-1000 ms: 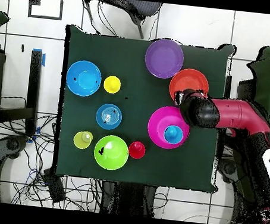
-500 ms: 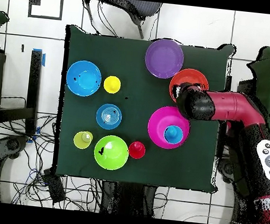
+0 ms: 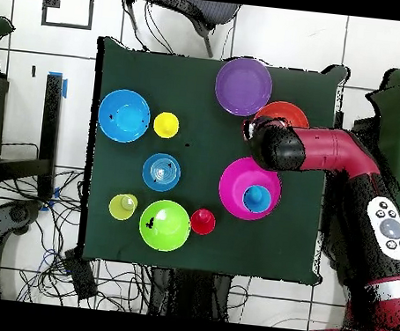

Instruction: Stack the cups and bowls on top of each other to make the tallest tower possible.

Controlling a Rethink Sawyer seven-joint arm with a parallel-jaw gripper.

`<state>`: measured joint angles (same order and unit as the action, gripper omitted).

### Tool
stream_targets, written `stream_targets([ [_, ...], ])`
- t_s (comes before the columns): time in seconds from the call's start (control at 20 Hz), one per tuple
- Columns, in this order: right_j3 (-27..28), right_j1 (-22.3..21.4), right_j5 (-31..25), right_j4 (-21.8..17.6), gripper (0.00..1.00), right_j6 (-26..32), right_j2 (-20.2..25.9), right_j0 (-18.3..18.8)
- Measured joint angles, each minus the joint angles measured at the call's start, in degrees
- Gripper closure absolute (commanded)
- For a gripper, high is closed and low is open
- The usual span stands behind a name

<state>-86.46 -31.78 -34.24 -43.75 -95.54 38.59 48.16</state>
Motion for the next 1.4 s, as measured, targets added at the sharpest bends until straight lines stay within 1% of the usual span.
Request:
stream_targets([
  [0.45, 0.97, 0.98, 0.01, -0.11, 0.00, 0.00, -1.35, -1.51],
  [0.85, 5.15, 3.60, 0.01, -0.43, 0.00, 0.00, -4.66, -4.20],
  [1.4, 6.95, 5.39, 0.02, -0.51, 0.00, 0.00, -6.82, -4.91],
])
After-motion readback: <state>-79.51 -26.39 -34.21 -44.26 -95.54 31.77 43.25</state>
